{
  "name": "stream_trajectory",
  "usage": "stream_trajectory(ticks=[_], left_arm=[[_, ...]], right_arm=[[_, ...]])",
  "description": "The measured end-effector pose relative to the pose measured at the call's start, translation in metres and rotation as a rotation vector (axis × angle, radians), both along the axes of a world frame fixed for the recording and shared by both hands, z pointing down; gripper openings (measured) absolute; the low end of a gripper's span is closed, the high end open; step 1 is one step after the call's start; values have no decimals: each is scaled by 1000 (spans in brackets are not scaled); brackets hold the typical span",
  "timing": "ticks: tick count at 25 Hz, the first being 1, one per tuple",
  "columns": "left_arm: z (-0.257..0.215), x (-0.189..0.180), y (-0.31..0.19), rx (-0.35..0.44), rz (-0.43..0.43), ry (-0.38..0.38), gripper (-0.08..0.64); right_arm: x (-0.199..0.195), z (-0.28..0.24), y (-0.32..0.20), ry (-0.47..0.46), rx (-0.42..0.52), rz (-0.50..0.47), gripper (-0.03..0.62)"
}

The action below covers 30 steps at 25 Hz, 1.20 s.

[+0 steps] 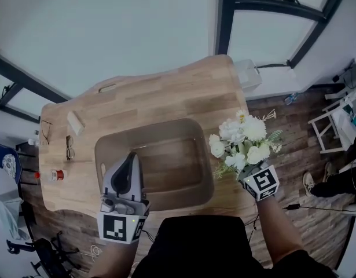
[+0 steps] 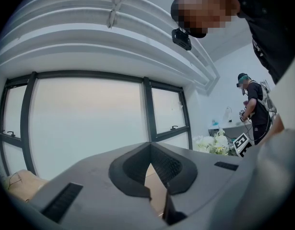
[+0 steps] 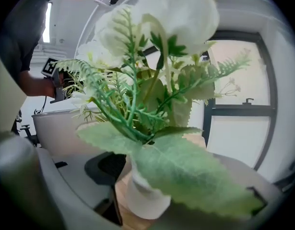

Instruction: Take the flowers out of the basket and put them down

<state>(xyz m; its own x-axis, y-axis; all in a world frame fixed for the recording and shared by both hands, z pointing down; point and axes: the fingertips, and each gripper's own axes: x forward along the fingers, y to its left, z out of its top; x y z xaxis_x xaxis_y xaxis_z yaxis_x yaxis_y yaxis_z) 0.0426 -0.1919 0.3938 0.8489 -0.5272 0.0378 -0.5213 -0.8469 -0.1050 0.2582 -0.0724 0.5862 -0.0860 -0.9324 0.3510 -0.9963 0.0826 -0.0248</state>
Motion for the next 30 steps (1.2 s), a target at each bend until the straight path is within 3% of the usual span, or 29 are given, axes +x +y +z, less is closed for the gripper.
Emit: stream_trajectory(ticks=[16,30], left_arm=[[-26,-15,14,37,0,43,5],[-39,-47,44,29,-24,93,5]], right_arm=[[4,-27,30,3,14,63,313],[8,-84,71,95,60,90,313]])
